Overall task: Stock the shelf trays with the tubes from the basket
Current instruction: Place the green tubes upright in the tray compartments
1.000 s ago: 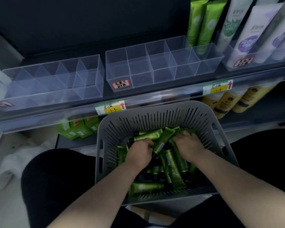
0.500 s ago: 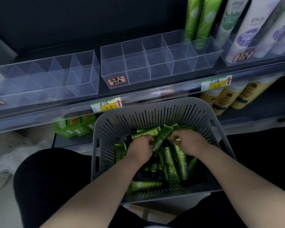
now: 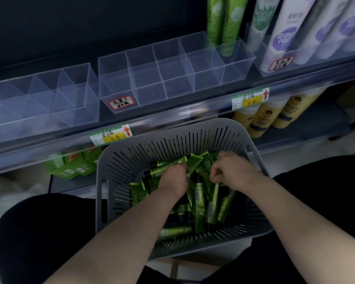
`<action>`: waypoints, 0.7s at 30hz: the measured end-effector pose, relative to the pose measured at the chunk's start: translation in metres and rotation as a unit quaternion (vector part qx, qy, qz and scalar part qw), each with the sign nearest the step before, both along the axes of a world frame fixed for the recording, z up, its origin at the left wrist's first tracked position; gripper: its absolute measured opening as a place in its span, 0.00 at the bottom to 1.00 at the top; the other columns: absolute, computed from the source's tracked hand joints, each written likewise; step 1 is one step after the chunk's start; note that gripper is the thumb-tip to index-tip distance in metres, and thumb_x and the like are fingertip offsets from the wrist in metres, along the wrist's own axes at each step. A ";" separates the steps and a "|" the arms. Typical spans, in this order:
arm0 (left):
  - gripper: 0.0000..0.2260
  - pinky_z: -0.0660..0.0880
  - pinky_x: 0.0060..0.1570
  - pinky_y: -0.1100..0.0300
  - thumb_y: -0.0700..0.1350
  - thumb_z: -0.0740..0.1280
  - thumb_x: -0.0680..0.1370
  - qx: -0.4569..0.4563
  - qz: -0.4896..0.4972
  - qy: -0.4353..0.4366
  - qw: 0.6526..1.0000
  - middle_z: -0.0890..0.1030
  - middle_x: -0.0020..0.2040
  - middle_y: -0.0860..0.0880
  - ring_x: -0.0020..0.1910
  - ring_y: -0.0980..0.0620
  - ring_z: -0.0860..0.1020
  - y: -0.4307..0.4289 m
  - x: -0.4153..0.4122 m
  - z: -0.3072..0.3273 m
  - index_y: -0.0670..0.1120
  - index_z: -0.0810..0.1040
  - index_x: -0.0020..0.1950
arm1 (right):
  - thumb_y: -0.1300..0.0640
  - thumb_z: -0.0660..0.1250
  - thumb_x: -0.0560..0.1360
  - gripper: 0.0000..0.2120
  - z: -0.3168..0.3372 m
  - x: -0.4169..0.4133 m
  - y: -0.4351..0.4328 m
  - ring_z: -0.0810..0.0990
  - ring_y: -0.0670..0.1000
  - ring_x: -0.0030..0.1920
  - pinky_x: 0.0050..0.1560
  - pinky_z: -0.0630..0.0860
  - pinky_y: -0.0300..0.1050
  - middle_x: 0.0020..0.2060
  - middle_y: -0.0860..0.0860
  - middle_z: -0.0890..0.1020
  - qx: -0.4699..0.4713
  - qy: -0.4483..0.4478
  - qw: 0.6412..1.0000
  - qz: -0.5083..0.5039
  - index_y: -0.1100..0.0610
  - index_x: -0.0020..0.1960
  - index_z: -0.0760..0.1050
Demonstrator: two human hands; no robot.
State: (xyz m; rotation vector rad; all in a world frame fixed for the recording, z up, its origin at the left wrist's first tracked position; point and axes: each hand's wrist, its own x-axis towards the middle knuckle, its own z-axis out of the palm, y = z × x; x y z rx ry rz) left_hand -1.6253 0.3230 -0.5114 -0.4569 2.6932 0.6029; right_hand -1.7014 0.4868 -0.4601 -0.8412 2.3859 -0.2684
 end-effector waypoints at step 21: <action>0.17 0.71 0.36 0.60 0.50 0.61 0.79 0.044 0.058 -0.045 0.996 0.79 0.54 0.44 0.46 0.48 0.76 0.006 -0.004 0.006 0.43 0.70 0.66 | 0.73 0.60 0.71 0.30 -0.028 0.019 -0.018 0.66 0.58 0.66 0.64 0.69 0.52 0.66 0.56 0.69 0.077 -0.011 0.996 0.037 0.51 0.69 0.69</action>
